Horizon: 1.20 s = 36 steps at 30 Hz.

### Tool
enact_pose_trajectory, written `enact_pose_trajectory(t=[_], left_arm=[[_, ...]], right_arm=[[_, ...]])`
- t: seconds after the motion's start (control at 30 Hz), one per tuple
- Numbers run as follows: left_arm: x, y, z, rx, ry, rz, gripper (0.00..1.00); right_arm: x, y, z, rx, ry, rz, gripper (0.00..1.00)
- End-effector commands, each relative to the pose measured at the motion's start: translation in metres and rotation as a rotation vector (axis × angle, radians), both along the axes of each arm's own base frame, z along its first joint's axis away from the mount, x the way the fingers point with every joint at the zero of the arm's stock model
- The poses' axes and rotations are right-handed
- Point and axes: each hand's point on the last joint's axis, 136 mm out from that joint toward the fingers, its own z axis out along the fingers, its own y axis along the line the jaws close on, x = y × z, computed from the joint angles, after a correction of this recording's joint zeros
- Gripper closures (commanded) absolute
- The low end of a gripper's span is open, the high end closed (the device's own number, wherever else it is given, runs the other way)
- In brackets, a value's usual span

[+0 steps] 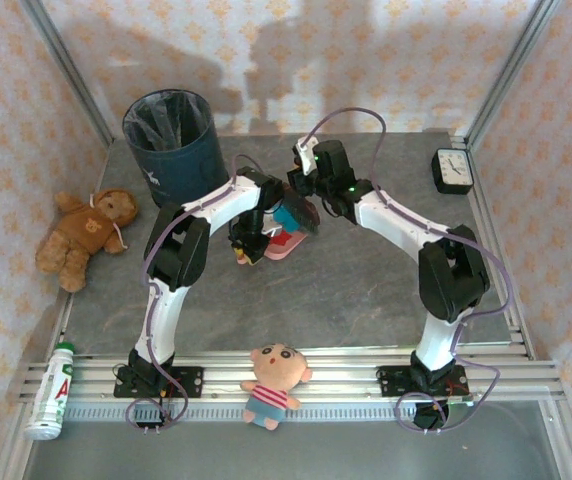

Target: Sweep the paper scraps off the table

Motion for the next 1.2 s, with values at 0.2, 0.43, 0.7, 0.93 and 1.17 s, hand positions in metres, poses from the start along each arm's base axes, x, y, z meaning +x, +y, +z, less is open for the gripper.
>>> enact_pose_trajectory(t=[0.2, 0.43, 0.7, 0.93, 1.17], left_arm=[[-0.009, -0.004, 0.003, -0.013, 0.039, -0.029, 1.00], [-0.018, -0.009, 0.006, -0.040, 0.041, -0.040, 1.00], [-0.027, -0.008, 0.004, -0.040, 0.052, -0.049, 1.00], [-0.030, -0.012, 0.003, -0.056, 0.062, -0.060, 1.00], [-0.022, -0.009, -0.001, -0.027, 0.037, -0.057, 1.00]], right_arm=[[-0.032, -0.007, -0.003, 0.021, 0.082, 0.006, 1.00], [-0.026, -0.021, 0.022, 0.053, 0.009, -0.089, 1.00], [-0.017, -0.047, 0.035, 0.063, -0.065, -0.244, 1.00], [-0.012, -0.050, 0.020, 0.012, -0.046, -0.264, 1.00], [-0.026, -0.031, 0.011, 0.028, 0.041, -0.144, 1.00]])
